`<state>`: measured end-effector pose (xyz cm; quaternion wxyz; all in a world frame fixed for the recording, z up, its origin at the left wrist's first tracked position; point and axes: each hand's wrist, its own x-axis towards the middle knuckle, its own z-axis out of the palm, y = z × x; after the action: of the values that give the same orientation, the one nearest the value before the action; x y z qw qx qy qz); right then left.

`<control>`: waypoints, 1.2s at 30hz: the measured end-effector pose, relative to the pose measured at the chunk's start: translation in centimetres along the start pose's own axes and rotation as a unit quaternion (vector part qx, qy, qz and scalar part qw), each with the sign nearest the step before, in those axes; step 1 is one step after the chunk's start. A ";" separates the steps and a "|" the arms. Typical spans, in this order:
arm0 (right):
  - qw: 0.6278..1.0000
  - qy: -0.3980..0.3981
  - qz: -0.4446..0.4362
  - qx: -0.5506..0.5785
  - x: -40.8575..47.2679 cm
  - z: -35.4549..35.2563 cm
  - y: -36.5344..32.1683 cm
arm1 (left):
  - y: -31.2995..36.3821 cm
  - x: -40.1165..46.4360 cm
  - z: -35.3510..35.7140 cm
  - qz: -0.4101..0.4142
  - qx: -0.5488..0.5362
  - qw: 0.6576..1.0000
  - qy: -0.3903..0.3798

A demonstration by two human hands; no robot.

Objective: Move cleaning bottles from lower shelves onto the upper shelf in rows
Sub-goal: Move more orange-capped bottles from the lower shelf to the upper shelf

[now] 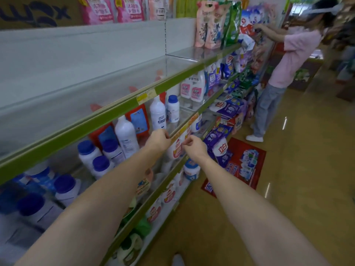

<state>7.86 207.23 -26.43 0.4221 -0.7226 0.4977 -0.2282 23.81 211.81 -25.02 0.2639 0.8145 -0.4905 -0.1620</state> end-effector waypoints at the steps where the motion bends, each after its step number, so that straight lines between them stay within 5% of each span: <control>1: 1.000 0.000 -0.003 -0.010 1.5 -0.5 -0.1 | 0.4 1.7 0.4 -0.005 -0.018 1.000 0.005; 17: 0.998 -0.048 -0.017 -0.027 23.7 -2.7 1.2 | 2.4 20.2 5.1 -0.086 -0.050 0.995 0.024; 26: 0.987 -0.140 -0.074 -0.029 40.7 -3.7 2.8 | 5.6 31.2 9.5 -0.154 -0.065 0.985 0.048; 36: 0.961 -0.236 -0.142 0.023 52.2 -0.4 1.2 | 9.5 38.1 9.0 -0.297 -0.195 0.900 0.252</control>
<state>27.82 159.28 -31.88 0.5074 -0.8094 0.2701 -0.1200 30.04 172.08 -26.89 0.4724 0.8680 -0.1017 -0.1144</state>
